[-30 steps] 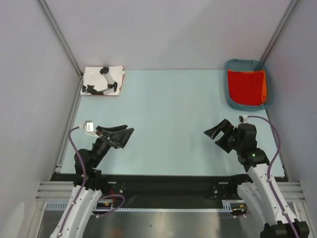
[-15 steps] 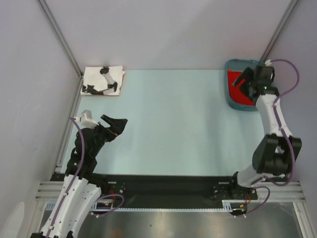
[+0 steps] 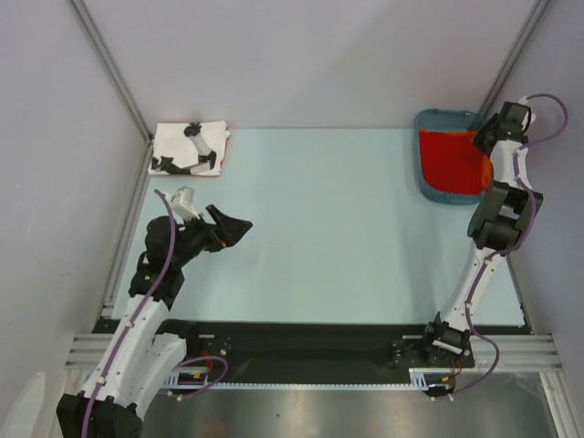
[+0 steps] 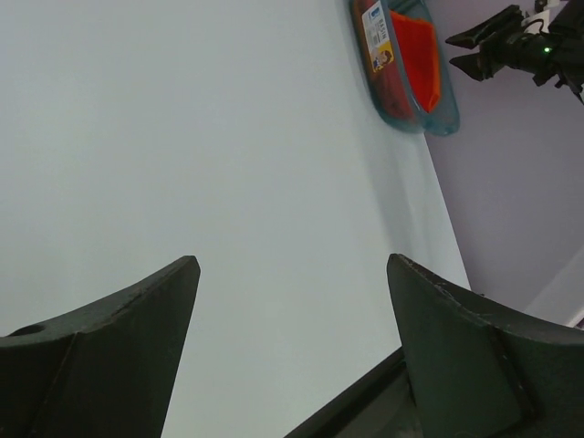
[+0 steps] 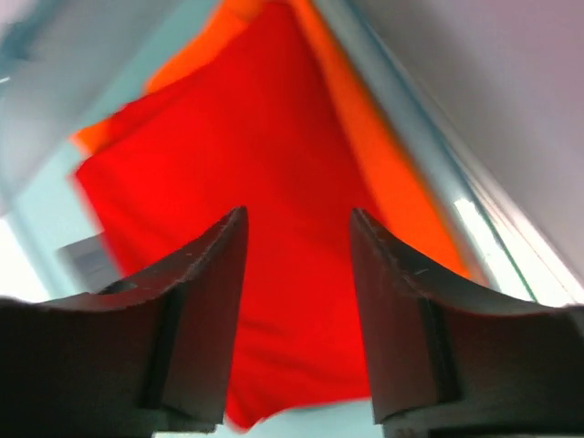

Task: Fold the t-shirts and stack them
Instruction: Grab the tshirt from the pile

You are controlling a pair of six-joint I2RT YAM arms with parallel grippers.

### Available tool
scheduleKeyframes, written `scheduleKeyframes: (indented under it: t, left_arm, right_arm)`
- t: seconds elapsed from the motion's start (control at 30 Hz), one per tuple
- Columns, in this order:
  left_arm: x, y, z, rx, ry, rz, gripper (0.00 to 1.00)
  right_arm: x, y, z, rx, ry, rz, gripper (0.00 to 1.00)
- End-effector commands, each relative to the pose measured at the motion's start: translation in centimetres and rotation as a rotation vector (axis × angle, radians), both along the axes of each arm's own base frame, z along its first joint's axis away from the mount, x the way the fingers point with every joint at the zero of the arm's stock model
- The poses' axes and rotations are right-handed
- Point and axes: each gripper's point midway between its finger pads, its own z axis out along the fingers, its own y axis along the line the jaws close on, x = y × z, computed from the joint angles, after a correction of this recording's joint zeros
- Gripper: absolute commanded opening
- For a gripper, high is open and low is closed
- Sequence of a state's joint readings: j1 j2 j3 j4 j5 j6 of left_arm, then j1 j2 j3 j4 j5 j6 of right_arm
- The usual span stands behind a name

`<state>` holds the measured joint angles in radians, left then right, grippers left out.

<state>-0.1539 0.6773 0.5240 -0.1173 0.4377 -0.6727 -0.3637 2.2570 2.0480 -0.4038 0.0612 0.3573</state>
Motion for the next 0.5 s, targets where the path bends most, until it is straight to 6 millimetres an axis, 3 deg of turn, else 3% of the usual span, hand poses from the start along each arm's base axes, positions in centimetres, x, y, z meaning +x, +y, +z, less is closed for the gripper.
scheduleKeyframes:
  t: [0.0,0.13,0.27,0.47]
  left_arm:
    - [0.8,0.0,2.3,0.013,-0.084,-0.017,0.89]
    - [1.6,0.5,1.6,0.036,-0.053,0.011,0.87]
    - [2.2,1.0,1.1,0.066,-0.031,0.036,0.87]
    - [2.2,1.4,0.5,0.107,-0.012,0.046,0.9]
  right_arm:
    - [0.4,-1.6,0.5,-0.098,0.053,-0.003,0.52]
    - [0.0,-1.9,-2.1,-0.108,0.114,-0.039,0.36]
    - [0.0,-1.0,-3.9,-0.213,0.193,-0.057,0.4]
    - [0.2,-1.2,-6.8,-0.301,0.279,-0.061,0.45]
